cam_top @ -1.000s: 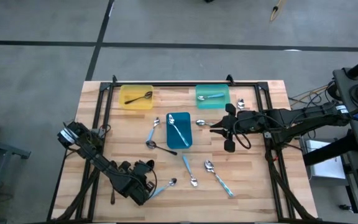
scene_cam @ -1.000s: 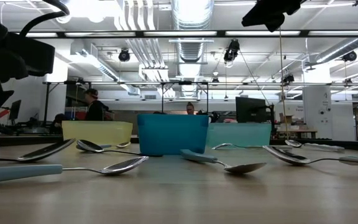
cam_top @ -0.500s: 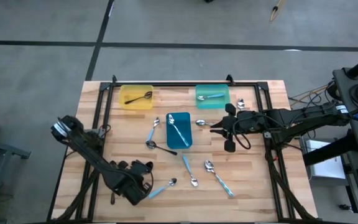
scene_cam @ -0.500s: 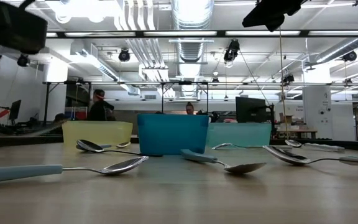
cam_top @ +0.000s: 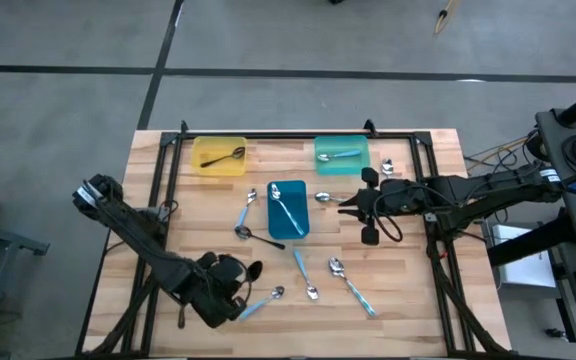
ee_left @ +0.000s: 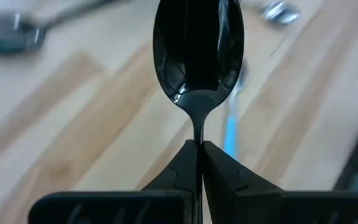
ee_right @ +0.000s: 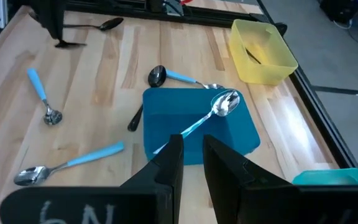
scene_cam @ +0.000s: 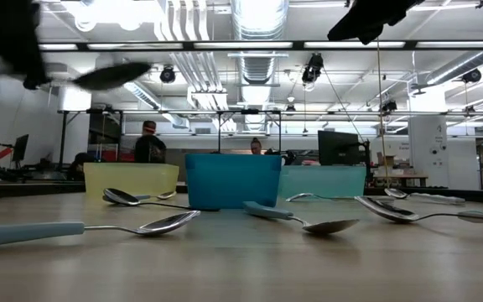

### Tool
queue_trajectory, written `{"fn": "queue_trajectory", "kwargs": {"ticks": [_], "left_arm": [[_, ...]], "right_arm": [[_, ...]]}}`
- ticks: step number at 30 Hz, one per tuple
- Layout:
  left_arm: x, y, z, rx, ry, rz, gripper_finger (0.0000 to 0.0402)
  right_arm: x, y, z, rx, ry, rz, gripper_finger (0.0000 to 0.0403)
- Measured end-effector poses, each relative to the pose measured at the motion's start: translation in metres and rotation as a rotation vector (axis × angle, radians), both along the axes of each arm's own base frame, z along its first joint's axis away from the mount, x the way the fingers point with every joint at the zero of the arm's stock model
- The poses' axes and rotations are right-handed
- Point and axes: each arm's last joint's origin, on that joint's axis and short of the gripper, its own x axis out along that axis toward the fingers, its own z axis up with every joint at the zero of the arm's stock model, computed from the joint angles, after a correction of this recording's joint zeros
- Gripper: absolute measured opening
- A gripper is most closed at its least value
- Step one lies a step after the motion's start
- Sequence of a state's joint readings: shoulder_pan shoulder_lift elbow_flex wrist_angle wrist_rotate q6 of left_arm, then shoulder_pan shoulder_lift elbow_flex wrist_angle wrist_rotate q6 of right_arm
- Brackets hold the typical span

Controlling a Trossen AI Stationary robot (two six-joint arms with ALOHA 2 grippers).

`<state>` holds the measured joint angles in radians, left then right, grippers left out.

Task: Sort silverware by color (type)
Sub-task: Put the black spoon into the yellow bin

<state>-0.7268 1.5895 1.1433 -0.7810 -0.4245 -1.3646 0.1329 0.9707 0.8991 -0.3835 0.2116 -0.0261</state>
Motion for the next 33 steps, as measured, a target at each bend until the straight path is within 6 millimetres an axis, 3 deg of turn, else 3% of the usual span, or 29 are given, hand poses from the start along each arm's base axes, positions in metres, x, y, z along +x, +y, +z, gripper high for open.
{"fn": "queue_trajectory", "kwargs": {"ticks": [6, 14, 24, 33], "left_arm": [[0.023, 0.012, 0.034, 0.133, -0.068, -0.116, 0.0], [0.037, 0.058, 0.065, 0.325, 0.112, -0.196, 0.0], [0.053, 0.135, 0.073, 0.466, 0.35, -0.339, 0.0], [0.057, 0.222, 0.074, 0.538, 0.526, -0.479, 0.0]], "right_arm": [[0.0, 0.0, -0.009, -0.002, 0.012, 0.0, 0.0052], [0.001, 0.0, -0.01, -0.041, 0.005, 0.022, 0.0052], [0.005, -0.004, -0.002, -0.176, -0.072, 0.076, 0.0052], [0.006, -0.038, -0.002, -0.284, -0.044, -0.011, 0.0052]]}}
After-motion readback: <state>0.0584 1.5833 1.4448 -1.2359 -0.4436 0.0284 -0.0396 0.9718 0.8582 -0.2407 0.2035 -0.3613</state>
